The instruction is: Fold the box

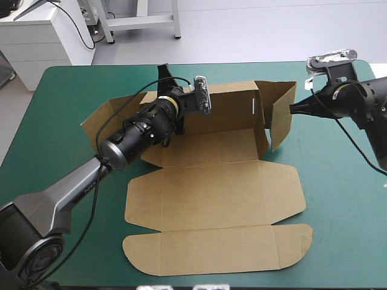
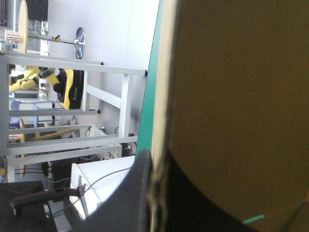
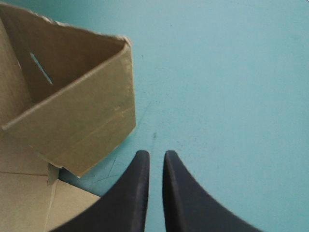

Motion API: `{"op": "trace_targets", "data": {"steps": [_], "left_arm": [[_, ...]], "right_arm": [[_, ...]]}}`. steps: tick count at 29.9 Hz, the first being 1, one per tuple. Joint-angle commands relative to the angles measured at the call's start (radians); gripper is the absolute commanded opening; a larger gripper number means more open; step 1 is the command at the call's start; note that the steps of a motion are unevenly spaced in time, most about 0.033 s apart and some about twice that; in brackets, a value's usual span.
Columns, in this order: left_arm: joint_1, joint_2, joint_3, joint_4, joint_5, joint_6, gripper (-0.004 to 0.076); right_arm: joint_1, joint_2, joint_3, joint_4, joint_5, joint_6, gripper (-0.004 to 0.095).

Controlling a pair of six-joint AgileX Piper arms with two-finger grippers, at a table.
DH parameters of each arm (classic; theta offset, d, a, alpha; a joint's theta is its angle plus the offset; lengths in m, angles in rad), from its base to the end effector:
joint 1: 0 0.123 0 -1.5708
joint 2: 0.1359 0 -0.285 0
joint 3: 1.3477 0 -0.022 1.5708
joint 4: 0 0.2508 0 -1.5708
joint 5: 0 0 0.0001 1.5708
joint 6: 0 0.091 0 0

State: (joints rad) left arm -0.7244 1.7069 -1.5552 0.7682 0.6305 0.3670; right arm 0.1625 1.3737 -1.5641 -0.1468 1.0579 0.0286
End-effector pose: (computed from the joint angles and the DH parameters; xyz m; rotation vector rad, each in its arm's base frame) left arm 0.3236 -0.2365 0.3600 1.4620 1.5463 0.6277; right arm 0.2803 0.0342 0.4341 -0.1784 2.3335 -0.0912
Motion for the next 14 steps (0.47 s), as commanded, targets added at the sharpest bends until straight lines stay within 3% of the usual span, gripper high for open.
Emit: {"op": "trace_targets", "data": {"steps": [1,9,14], "left_arm": [[-0.042,-0.05,0.001,0.118,-0.053,-0.008,-0.0008],[-0.076,-0.05,0.086,0.233,-0.05,-0.1,-0.0008],[-0.081,-0.05,0.098,0.272,-0.03,-0.198,-0.0008]], "right_arm": [[-0.007,-0.035,-0.025,0.003,-0.063,-0.002,0.0087],[-0.007,0.001,-0.025,0.027,-0.06,0.005,0.0087],[-0.007,0.035,-0.025,0.04,-0.12,0.051,0.0087]]}}
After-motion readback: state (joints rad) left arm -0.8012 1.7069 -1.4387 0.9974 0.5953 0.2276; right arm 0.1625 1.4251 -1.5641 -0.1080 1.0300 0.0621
